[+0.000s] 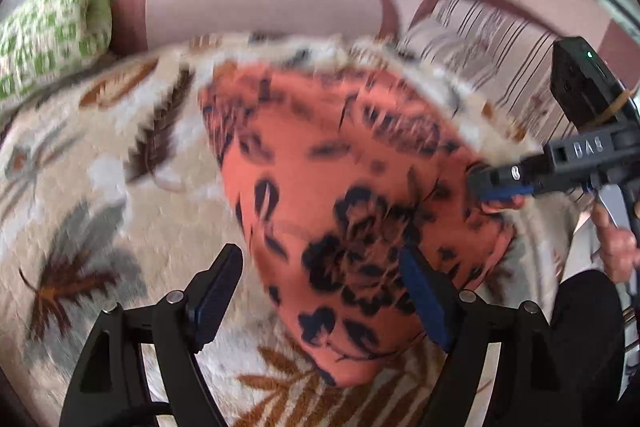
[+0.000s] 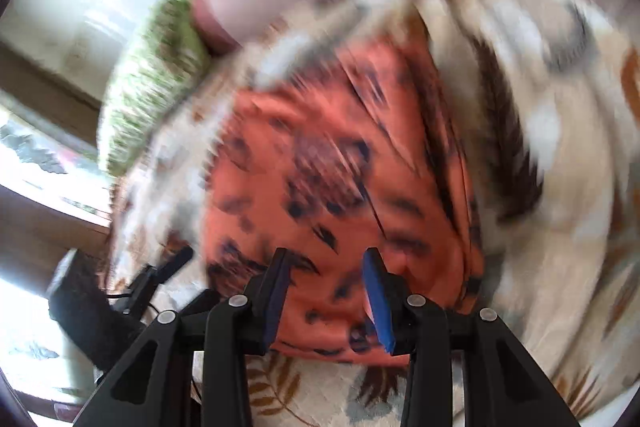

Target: Fold small clothes

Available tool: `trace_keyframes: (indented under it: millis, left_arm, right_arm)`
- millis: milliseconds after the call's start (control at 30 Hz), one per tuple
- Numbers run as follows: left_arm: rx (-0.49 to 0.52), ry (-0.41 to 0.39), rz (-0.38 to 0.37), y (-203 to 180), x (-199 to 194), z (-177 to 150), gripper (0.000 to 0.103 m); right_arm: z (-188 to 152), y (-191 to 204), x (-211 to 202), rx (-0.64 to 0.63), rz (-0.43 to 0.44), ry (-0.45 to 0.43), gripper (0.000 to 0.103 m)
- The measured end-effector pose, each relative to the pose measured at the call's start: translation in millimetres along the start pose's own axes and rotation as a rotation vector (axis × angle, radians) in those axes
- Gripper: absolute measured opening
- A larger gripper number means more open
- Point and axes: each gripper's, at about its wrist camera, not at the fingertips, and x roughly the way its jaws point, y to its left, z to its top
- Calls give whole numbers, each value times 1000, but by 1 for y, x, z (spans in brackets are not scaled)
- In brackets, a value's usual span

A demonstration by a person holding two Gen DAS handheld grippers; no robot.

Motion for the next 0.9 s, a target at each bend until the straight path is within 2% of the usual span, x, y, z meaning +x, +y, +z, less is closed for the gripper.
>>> trace_keyframes:
  millis: [33,67,167,333,467,533,633,733,800,833,900]
  left_arm:
    - [-1,48,7,1,9,-4,83]
    - [-15,114,3,3,22,-9,84]
    - [-52,86,-21,6,15,-5,86]
    - [-64,-35,-48,9,-10,1,86]
    - [-58,-158,-30,9,-34,10,86]
    - [-58,-188,17,11,-37,15,86]
    - [-42,-168,92,14,-31,16,86]
    - [1,-90,184,16,-14,13,86]
    - [-1,-46,168,18,-1,10,87]
    - [-13,-35,155,19,2,10,88]
    - [-13,-25,141,20,4,10,88]
  right_arm:
    - [-6,-7,10,25,-5,24,42]
    - [-11,-10,12,27,-9,9,42]
    - [-16,-9,10,15,-13,-5,42]
    - [-3,6,-1,-4,-11,29,41]
    - [26,34,-23,-90,10,-67,41]
    - [44,51,-26,-129,5,-92,41]
    - [78,74,-8,-179,-32,-90,41]
    - [110,82,22,-178,-69,-65,41]
    - [126,79,44,-155,-122,-55,40]
    - [138,70,58,-139,-184,-56,40]
    - [151,51,76,-120,-238,-70,37]
